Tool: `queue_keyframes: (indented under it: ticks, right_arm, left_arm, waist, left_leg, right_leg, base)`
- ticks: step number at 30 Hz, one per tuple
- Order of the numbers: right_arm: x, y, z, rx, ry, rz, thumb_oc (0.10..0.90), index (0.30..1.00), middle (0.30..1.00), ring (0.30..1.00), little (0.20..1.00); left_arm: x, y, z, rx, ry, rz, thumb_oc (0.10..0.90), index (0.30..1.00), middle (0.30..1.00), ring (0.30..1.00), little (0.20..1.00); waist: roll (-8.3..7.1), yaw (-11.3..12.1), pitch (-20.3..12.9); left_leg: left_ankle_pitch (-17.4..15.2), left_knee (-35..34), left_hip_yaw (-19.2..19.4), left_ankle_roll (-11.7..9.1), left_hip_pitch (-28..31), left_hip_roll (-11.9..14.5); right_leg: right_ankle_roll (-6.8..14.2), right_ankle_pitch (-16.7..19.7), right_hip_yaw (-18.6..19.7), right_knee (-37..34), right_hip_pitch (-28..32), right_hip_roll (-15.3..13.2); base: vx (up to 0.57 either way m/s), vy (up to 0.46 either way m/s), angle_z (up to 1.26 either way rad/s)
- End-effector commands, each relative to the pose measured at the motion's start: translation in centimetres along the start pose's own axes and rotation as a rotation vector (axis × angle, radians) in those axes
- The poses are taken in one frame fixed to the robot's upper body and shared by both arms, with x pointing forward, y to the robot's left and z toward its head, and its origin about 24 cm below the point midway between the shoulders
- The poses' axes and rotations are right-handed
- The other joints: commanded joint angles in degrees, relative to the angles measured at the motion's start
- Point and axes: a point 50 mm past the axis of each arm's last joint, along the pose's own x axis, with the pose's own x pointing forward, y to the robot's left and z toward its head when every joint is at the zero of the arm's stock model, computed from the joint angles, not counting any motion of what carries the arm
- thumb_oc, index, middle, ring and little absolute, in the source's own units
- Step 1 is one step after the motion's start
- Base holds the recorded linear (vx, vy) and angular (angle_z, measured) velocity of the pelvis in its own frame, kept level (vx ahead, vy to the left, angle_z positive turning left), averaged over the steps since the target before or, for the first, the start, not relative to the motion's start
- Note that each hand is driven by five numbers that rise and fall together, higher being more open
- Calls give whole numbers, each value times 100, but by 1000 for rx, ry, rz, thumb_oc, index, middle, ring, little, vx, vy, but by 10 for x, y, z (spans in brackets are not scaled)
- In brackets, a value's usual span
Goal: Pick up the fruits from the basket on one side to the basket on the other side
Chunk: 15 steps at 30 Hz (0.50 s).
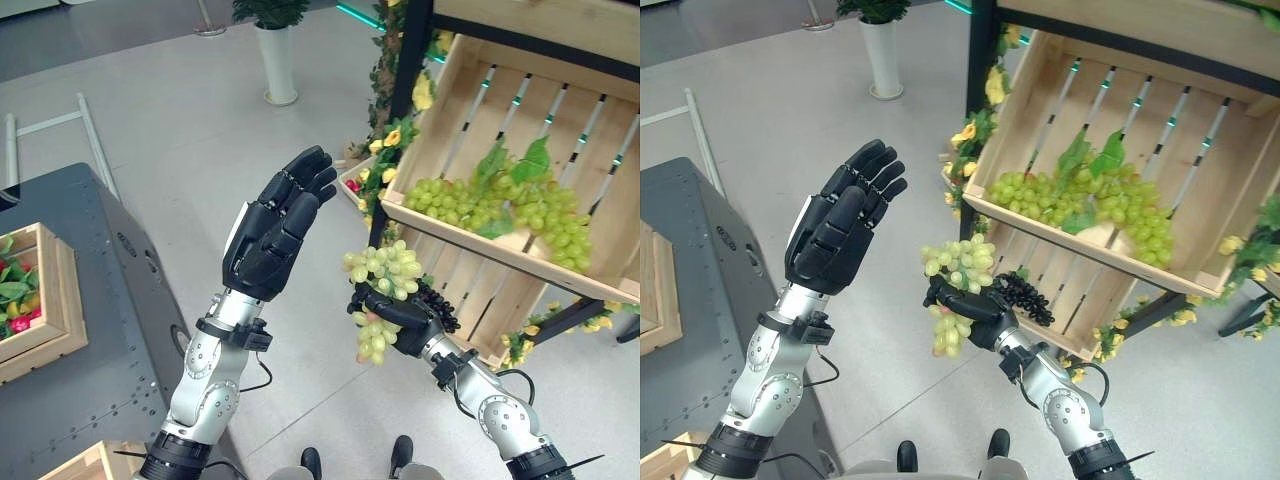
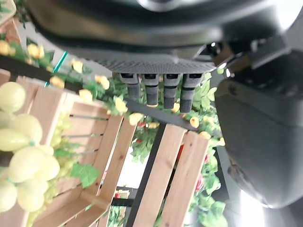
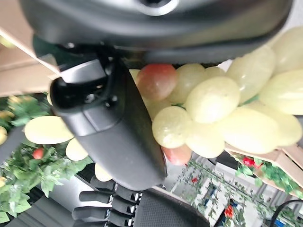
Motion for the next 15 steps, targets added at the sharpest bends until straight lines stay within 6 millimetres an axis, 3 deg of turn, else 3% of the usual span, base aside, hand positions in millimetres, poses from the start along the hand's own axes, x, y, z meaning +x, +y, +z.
queue_keyframes:
  ticks: [1, 6, 10, 15]
  right_arm:
    - [13, 34, 31, -64, -146, 270, 400, 300, 300, 300, 300]
    - [7, 45, 48, -191, -58, 405, 400, 300, 300, 300, 300]
    - [1, 48, 60, -263, -20, 426, 400, 300, 300, 300, 300]
    - [-10, 66, 81, -324, -18, 562, 400, 300, 300, 300, 300]
  left_arm:
    - [17, -12, 27, 34, -182, -74, 800, 900, 900, 900, 900]
    - [14, 0, 25, 54, -174, 14, 800, 900, 900, 900, 900]
    - [14, 1, 27, 70, -178, 30, 800, 900, 900, 900, 900]
    - [16, 5, 32, 106, -200, 56, 800, 900, 900, 900, 900]
  waist:
    - [-4, 72, -666]
    - [-148, -12, -706]
    - [-214, -48, -711]
    - [-271, -121, -711]
  left_leg:
    - [-446, 125, -512, 55, -263, -205]
    - [-359, 13, -459, -143, -72, 65]
    - [-344, 8, -450, -239, -51, 156]
    - [-331, 8, -437, -321, -40, 227]
  right_leg:
    - [439, -251, 150, 408, 134, -414]
    - [257, -343, 219, 35, 427, -95]
    - [193, -363, 205, -78, 531, -8]
    - [138, -391, 203, -146, 589, 64]
  base:
    - [6, -205, -18]
    - [14, -169, -22]
    - [-6, -87, 1]
    - [-11, -38, 4]
